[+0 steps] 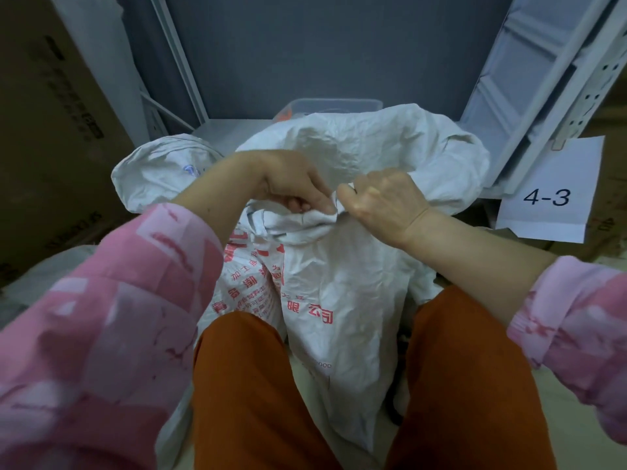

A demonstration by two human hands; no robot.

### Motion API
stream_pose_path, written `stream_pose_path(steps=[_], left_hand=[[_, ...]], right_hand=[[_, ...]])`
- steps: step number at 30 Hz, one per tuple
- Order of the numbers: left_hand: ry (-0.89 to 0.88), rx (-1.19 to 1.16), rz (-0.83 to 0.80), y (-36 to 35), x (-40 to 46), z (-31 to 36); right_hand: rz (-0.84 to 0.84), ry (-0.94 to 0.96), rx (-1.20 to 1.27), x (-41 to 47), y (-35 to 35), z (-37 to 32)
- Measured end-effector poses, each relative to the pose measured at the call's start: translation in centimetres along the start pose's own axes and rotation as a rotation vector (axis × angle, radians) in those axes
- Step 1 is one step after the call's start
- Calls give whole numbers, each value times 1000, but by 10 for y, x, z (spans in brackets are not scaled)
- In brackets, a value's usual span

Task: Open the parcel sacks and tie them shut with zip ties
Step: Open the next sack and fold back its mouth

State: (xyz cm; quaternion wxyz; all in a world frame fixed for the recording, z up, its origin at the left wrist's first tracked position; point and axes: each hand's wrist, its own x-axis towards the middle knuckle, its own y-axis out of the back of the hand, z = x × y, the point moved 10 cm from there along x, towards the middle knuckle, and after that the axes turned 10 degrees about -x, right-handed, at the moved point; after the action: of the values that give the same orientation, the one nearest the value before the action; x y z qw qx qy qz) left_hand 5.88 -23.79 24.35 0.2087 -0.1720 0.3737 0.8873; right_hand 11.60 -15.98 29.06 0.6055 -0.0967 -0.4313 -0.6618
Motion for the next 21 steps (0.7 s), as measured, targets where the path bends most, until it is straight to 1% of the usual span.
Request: stream_pose_path(steps=[1,2,3,4,5,6,7,8,9,11,14,15,16,19,21], left_hand=[[17,-12,-10,-3,4,-3],[16,17,10,-3,7,-4],[9,109,53,-1,9,-2],[6,250,124,3,10,0],[-3,397,225,9,8,4],[-26,494,327,15,6,8],[-55,526,408,17,3,11],[-78,521,466,18,2,11],[-98,514,505,18,1,10],[-138,506,546,20,0,9],[-197,512,568,17,-3,12],[-216,519,573,16,-3,12],[-238,524,582,14,-4,11],[-281,513,582,10,-7,6],[-236,500,520,8,-5,0]], right_hand=[[-10,7,11,-1,-3,-1],[-54,16,20,0,-4,-3],[-119,18,32,2,-6,-5],[-201,11,101,2,-12,-5],[-339,-2,231,3,-23,-5],[-535,-30,388,0,-41,-4],[-689,-93,531,-3,-50,1],[-751,-165,632,-3,-53,10],[-762,-227,663,-2,-56,20],[-750,-298,579,1,-61,38],[-872,-250,454,-12,-79,28],[-867,-243,407,-13,-80,25],[-842,-229,372,-14,-81,21],[-704,-85,186,-8,-71,9],[-636,5,120,-6,-62,-3]])
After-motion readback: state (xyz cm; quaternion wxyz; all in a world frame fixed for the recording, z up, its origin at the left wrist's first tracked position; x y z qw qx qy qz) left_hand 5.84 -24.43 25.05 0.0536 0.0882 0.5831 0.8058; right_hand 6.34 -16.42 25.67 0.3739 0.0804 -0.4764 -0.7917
